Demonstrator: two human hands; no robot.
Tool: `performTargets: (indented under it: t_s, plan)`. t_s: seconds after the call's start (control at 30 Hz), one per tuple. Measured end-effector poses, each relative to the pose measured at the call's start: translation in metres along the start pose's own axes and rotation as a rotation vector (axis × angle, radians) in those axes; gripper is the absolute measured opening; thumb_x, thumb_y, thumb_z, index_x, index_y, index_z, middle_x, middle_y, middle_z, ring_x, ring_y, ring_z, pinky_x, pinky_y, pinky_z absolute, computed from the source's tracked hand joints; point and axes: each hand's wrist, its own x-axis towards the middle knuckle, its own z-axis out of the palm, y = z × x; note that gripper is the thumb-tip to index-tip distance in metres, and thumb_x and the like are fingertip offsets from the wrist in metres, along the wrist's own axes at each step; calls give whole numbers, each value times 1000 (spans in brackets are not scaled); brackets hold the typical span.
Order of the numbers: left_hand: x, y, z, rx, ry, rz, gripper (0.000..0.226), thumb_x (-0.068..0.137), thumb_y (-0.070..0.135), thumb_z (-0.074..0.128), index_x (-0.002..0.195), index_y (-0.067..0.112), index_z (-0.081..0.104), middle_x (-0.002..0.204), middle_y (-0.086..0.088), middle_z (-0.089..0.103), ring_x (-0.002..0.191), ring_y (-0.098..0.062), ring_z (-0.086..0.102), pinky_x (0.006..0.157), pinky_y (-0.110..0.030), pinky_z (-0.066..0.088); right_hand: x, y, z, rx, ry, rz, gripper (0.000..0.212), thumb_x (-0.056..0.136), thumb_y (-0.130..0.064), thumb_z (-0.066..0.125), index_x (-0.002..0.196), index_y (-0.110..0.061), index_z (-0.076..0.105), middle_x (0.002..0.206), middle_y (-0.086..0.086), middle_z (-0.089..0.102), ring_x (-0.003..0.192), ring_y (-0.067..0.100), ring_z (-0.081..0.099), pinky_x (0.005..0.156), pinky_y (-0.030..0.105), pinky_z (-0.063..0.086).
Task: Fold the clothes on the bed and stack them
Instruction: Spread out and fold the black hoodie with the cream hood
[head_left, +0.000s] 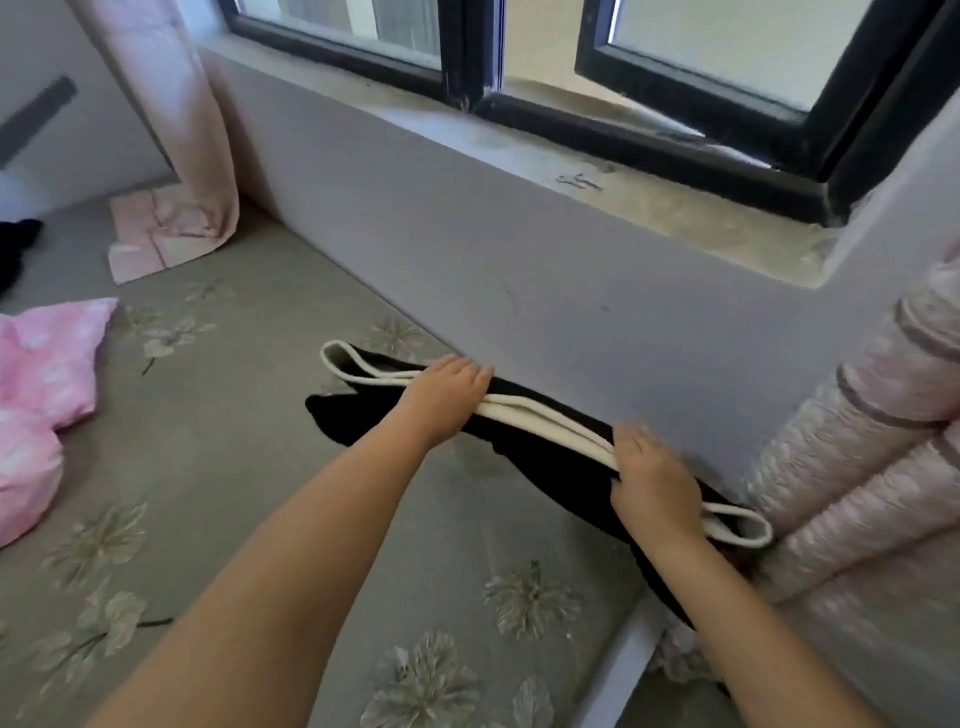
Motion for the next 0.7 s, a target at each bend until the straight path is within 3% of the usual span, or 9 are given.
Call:
performTargets:
  t_s: [0.07, 0.13, 0.17, 0.2, 0.27, 0.37, 0.57, 0.63, 0.7]
  plan:
    - [25, -8, 14, 5, 22, -3, 54, 96, 9, 31, 146, 8, 11, 150, -10, 25, 139, -23, 20, 114, -34, 7, 16, -1, 16, 36, 62, -27, 60, 70, 6, 68, 126, 6, 49, 128, 22, 54, 118, 36, 52, 97, 43, 43]
    - [49, -16, 48, 12, -69, -61, 60, 95, 11, 34, 147, 15, 3, 154, -8, 14, 142, -27, 10, 115, -38, 4, 31, -6, 50, -16, 23, -70, 69, 53, 1, 82, 117, 10, 56, 117, 26, 60, 106, 42, 59, 85, 50, 50]
    - [57, -18, 69, 20, -137, -96, 64, 95, 12, 36, 147, 21, -1, 155, -7, 7, 142, -29, 5, 115, -41, 3, 38, -12, 70, -54, -104, -111, 74, 64, -9, 79, 129, 7, 46, 132, 25, 49, 119, 41, 50, 95, 50, 43]
    - [60, -18, 91, 25, -233, -91, 69, 95, 13, 39, 146, 25, -5, 155, -6, 1, 142, -30, 0, 114, -42, 3, 42, -18, 95, -82, -222, -139, 75, 82, -18, 65, 142, 1, 25, 148, 19, 28, 136, 36, 28, 109, 48, 26]
    - [56, -4, 140, -16, -423, 1, 74, 94, 12, 42, 145, 30, -8, 155, -3, -7, 142, -27, -8, 114, -43, 2, 41, -15, 147, -91, -543, -133, 72, 95, -28, 43, 146, -13, -6, 156, 6, -8, 143, 27, -8, 114, 49, -1]
    - [47, 32, 198, -166, -553, 32, 62, 99, 26, 33, 145, 28, -8, 155, -2, -10, 142, -22, -12, 114, -40, 0, 28, 1, 205, -67, -772, -76, 74, 95, -42, 36, 145, -20, -14, 153, 3, -20, 141, 27, -18, 111, 55, -4]
    - [42, 69, 264, -263, -486, -72, 58, 99, 40, 17, 144, 22, -15, 153, -5, -20, 139, -23, -21, 112, -39, -10, 15, 25, 261, -5, -698, -86, 73, 92, -58, 21, 140, -26, -24, 151, 2, -28, 138, 26, -26, 109, 53, -13]
    - [39, 72, 277, -271, -403, -86, 58, 98, 41, 15, 142, 22, -18, 153, -5, -20, 139, -23, -22, 110, -38, -15, 11, 24, 273, 8, -613, -100, 73, 91, -60, 24, 133, -27, -25, 147, 2, -29, 135, 26, -29, 108, 53, -15]
    - [34, 74, 284, -274, -355, -106, 57, 98, 42, 14, 138, 23, -21, 153, -4, -19, 139, -22, -22, 106, -36, -18, 5, 23, 279, 36, -463, -134, 78, 88, -56, 40, 140, -21, -7, 150, 6, -13, 136, 31, -18, 107, 55, -10]
